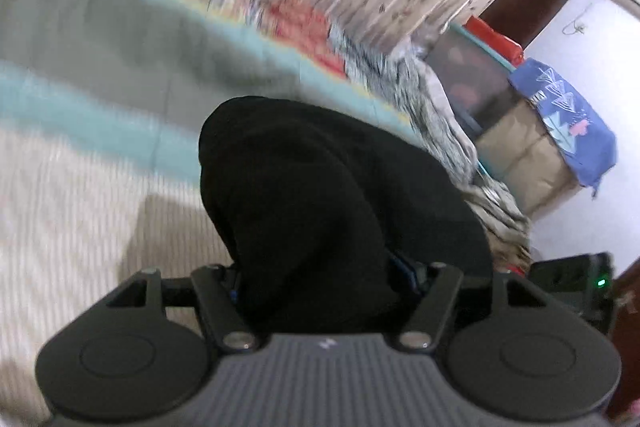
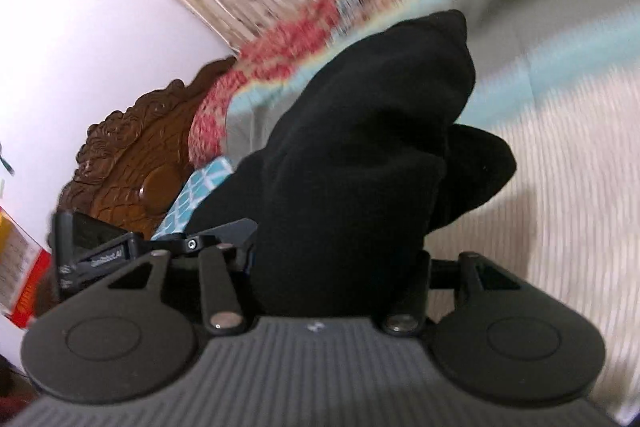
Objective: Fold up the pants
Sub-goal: 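Set the folded pants bundle down on the bedspread and open both grippers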
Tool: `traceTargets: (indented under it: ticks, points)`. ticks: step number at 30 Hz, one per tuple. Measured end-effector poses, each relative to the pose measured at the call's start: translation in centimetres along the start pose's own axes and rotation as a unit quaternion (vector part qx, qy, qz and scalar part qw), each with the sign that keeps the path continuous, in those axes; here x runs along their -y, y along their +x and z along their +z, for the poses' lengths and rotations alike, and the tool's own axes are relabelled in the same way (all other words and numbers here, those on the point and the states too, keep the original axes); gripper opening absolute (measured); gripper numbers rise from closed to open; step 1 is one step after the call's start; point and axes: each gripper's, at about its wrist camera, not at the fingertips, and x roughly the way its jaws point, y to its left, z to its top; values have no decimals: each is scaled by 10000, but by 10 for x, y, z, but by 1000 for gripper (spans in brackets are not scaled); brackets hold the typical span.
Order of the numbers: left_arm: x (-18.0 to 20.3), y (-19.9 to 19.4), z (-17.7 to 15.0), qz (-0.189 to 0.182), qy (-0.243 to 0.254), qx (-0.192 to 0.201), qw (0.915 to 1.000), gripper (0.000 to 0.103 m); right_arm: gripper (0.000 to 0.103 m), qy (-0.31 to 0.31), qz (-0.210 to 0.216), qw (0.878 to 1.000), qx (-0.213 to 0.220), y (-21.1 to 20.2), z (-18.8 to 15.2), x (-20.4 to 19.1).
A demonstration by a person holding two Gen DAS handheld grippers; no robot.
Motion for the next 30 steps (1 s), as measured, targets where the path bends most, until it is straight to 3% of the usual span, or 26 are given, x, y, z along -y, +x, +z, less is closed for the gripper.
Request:
traceTargets:
  ticks: [4,9,11,12,13,15,17,19,22,30]
  points:
    - [-17,45,29,458,178,83,9988,66,53,96,-151,9998,-9,46,34,38]
    - [-61,100,35,1102,5,-42,9939,67,53,360,-537,9978,-172,100,32,85]
    - [-81,123,29,1400,-139,-246,9897,75,56,569,-857,9941,-358,122,20,104]
    - [-92,137,23,1721,-206,-428,9839,82,67,658,-1138,9903,-461,130,15,111]
    - [-100,143,16,1828,-270,-500,9815,89,71,825,-1349,9862,-491,135,8,118]
    - [-95,135,9,1789,-225,-263,9833,90,72,970,-1350,9855,-335,128,8,113]
    - [-82,123,8,1867,-148,-277,9819,91,77,798,-1590,9832,-414,115,6,100]
    - [-68,100,7,1861,-6,-66,9825,91,83,560,-1854,9807,-261,94,2,88]
    - [-48,58,-1,1817,74,244,9830,94,83,563,-2022,9777,-13,53,-17,74]
    - [-14,-24,-71,2343,565,73,9705,97,83,430,-2375,9704,75,1,-88,38]
